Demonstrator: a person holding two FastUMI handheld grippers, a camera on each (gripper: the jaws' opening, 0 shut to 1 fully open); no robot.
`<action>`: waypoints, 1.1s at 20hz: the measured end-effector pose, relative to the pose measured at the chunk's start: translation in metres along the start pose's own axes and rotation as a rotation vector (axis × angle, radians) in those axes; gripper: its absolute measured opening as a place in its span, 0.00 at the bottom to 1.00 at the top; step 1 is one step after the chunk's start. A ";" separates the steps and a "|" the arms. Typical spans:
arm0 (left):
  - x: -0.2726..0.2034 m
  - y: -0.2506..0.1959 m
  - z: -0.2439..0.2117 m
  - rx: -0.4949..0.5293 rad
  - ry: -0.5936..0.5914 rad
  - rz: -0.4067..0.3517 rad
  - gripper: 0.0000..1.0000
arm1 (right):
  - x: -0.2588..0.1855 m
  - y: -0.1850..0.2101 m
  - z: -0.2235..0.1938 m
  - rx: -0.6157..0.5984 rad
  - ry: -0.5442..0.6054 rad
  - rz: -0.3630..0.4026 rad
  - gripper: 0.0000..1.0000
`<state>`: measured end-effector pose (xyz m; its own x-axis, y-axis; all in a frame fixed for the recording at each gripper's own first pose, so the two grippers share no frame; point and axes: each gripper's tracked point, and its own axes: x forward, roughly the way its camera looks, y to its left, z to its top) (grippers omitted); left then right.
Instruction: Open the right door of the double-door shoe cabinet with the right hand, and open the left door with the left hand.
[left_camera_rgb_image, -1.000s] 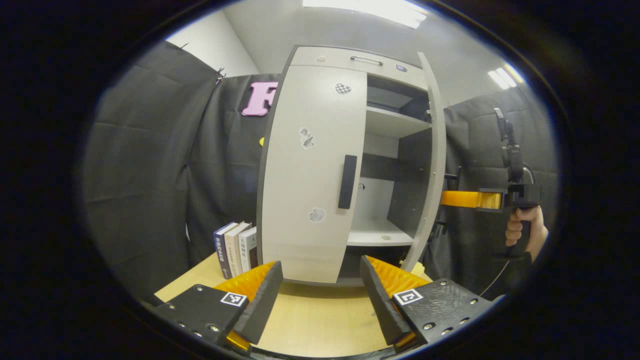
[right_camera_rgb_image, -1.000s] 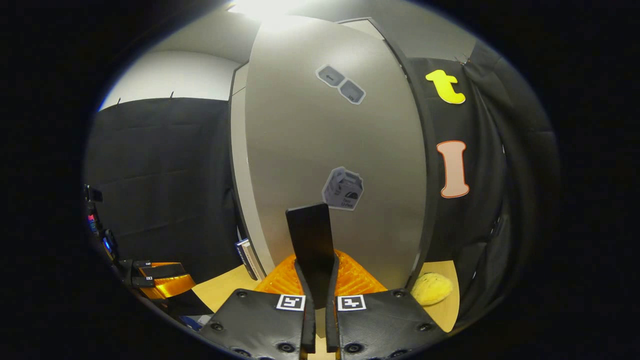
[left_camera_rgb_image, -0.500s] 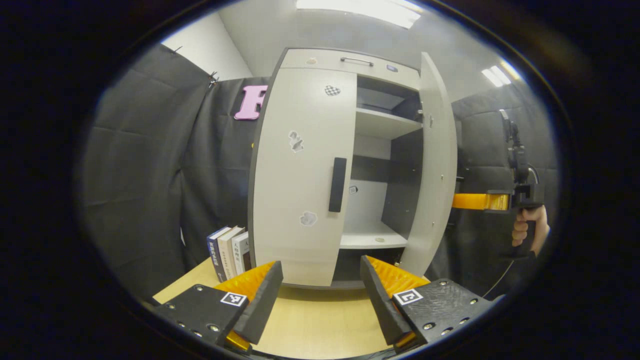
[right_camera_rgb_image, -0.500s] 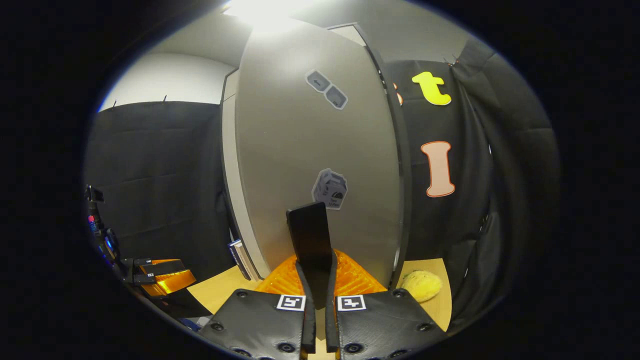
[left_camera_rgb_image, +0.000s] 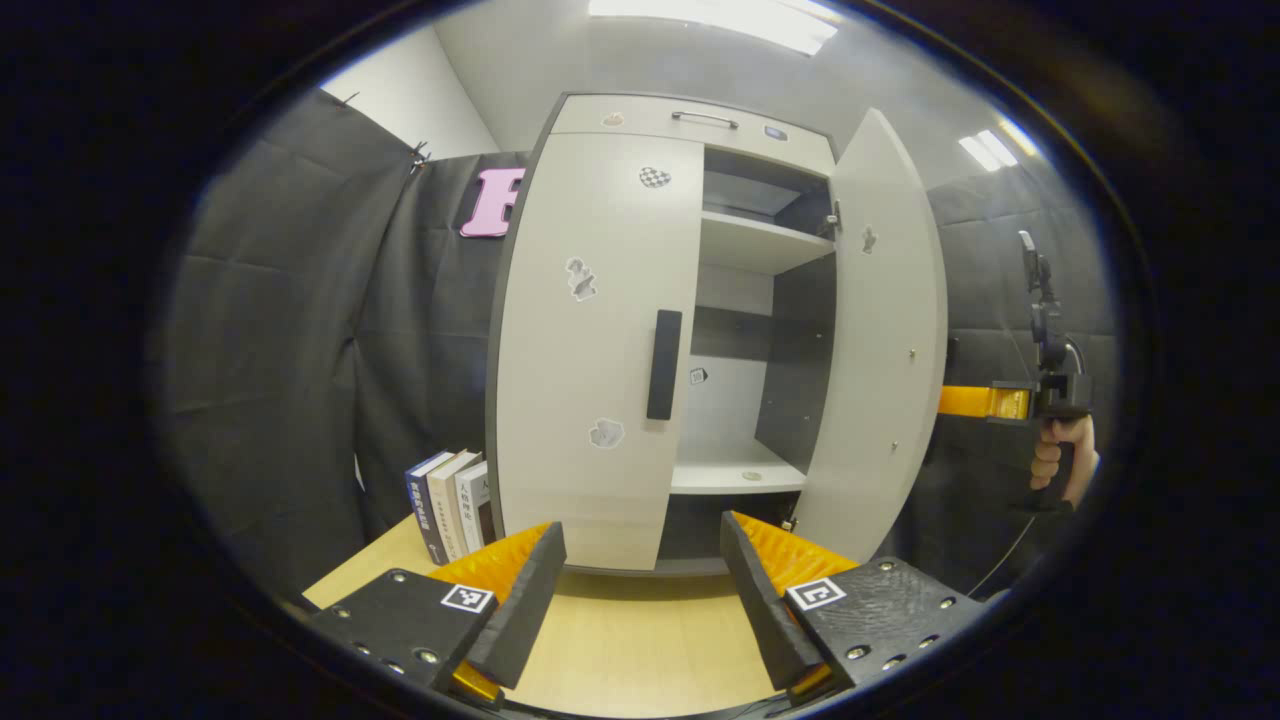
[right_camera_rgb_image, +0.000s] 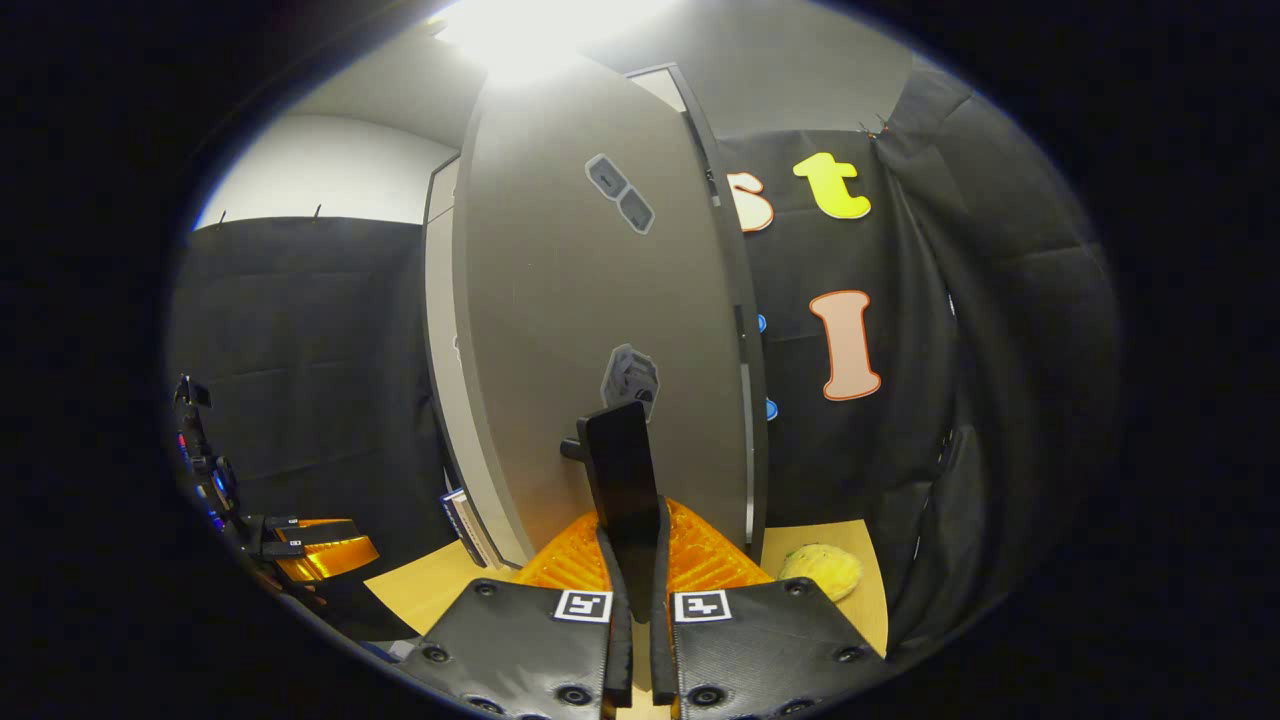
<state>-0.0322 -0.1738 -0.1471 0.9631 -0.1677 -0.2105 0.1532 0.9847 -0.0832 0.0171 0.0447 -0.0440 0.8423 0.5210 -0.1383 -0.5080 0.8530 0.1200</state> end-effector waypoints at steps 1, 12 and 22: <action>0.000 0.000 -0.003 -0.001 0.008 0.001 0.91 | -0.003 -0.007 0.002 -0.020 -0.007 -0.013 0.09; 0.024 -0.009 -0.011 -0.052 0.046 -0.067 0.90 | -0.008 -0.063 0.007 0.032 -0.046 -0.135 0.06; 0.060 0.048 -0.002 -0.044 0.027 -0.132 0.90 | -0.045 -0.057 -0.023 0.102 -0.011 -0.332 0.07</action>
<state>0.0324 -0.1367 -0.1655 0.9287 -0.2978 -0.2209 0.2681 0.9509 -0.1545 0.0040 -0.0263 -0.0668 0.9608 0.2144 -0.1757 -0.1853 0.9682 0.1683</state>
